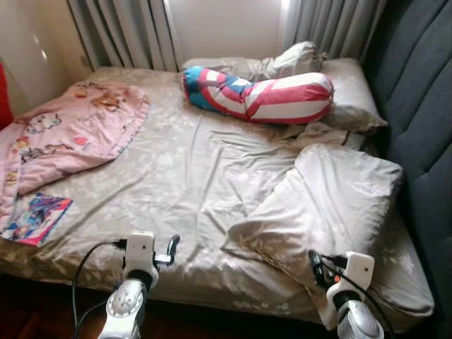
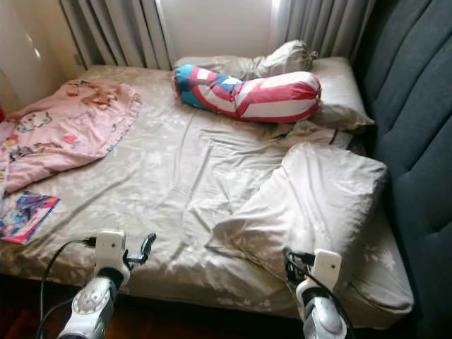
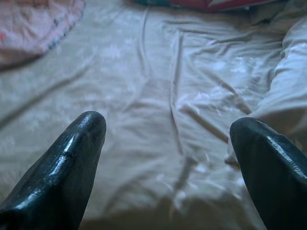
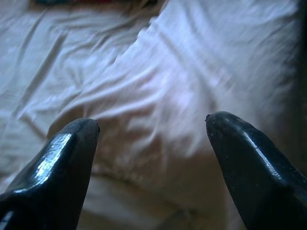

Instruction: Clean up the room

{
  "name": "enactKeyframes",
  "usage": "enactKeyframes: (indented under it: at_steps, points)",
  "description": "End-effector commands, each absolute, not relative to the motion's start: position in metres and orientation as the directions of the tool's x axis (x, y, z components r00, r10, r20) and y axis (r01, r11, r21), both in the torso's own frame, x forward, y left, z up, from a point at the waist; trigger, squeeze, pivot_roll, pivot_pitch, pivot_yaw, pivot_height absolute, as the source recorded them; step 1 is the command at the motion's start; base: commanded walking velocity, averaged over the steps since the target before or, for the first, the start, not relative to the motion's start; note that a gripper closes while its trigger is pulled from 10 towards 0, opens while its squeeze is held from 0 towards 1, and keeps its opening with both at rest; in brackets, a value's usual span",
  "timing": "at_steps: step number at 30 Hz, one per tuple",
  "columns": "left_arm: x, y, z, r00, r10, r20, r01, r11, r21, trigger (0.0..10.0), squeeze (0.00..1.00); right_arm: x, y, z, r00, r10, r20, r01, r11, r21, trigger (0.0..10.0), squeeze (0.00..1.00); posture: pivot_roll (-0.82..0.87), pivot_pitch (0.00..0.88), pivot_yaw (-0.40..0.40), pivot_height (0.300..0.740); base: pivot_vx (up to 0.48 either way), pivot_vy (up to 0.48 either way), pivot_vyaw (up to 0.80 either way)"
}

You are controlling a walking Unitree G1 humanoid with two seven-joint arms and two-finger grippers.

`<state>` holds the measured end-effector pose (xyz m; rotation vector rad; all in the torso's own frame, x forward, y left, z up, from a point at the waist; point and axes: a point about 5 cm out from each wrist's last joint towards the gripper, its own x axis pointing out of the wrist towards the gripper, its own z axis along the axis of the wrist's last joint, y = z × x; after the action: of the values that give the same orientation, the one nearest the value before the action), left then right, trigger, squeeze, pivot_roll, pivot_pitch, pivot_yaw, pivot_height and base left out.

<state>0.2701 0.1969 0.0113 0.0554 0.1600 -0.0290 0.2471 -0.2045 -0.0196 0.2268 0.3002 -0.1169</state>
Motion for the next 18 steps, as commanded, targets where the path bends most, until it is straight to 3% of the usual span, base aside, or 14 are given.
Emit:
enactKeyframes:
  at_steps: [1, 18]
  points:
    - [0.272, 0.202, 0.019, 0.994, -0.014, -0.110, 0.019, 0.999, 0.044, 10.0, 0.00, 0.244, -0.212, -0.018, 0.950, -0.123, -0.289, 0.185, 0.962, 0.200, 10.0, 0.00, -0.09, 0.000, -0.056, 0.740, 0.000, 0.000, 0.00]
    - [0.277, 0.196, 0.036, 0.999, -0.024, -0.033, 0.024, 1.000, -0.001, 10.0, 0.00, 0.241, -0.222, -0.019, 0.937, -0.179, -0.300, 0.236, 0.958, 0.166, 10.0, 0.00, -0.04, 0.000, -0.073, 0.740, 0.000, 0.000, 0.00]
